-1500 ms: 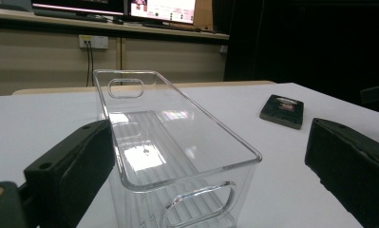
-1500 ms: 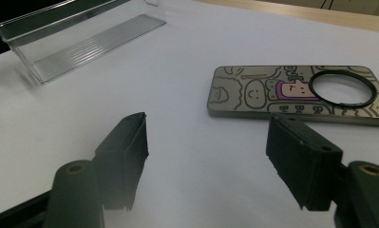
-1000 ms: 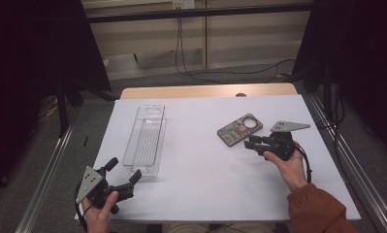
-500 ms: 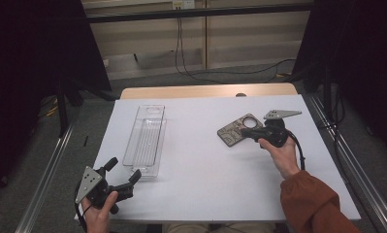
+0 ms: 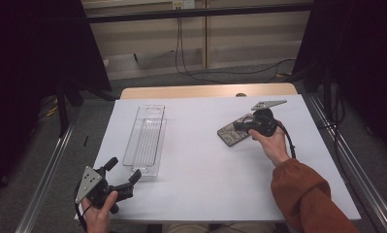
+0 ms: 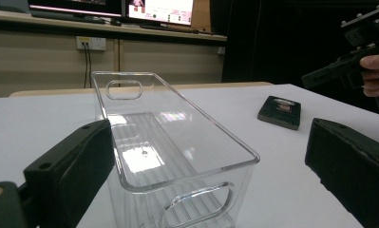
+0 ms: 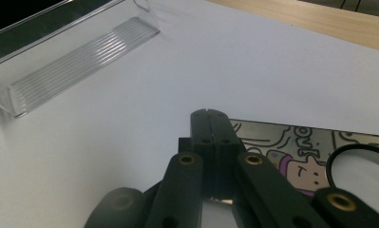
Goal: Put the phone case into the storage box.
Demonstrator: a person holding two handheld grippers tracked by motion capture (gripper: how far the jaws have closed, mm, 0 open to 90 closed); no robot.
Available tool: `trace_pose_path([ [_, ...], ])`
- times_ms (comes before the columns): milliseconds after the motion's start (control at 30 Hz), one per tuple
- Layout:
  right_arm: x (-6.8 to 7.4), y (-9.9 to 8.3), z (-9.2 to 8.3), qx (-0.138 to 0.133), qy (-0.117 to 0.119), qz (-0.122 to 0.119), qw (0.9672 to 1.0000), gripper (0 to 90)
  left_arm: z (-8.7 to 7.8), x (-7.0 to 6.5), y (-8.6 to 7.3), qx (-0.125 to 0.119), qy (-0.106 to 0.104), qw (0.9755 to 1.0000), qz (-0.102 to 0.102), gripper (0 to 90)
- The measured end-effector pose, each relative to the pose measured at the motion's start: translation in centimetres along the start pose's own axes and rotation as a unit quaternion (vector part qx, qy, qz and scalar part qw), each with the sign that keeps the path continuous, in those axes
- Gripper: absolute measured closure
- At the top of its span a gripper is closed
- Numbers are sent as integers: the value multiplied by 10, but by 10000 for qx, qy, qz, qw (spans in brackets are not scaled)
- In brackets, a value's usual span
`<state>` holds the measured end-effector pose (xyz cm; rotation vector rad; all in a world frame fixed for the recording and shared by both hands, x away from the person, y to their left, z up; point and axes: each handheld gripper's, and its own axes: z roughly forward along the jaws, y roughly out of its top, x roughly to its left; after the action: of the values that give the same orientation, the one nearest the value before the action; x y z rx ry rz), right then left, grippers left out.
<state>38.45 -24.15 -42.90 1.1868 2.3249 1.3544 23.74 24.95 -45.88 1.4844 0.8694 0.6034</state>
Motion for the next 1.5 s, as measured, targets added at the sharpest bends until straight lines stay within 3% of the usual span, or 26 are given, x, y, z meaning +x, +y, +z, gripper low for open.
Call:
trace_pose_path([
  [567,-5,23,41,515,-147,2,9986,900,0,2,0,35,-24,10000,70,25],
  [667,-7,29,46,673,-275,-119,9973,900,0,1,0,43,35,10000,59,25],
  [833,-12,34,57,796,-337,-73,9962,900,0,2,0,24,-18,10000,57,25],
  [1133,-19,27,77,1123,-429,-5,9928,900,0,3,0,50,21,10000,55,25],
  [1267,-18,26,81,1072,-430,2,9933,900,0,2,0,39,12,10000,59,25],
  [1500,-17,23,89,1220,-472,-4,9914,900,0,3,0,56,-3,10000,69,25],
])
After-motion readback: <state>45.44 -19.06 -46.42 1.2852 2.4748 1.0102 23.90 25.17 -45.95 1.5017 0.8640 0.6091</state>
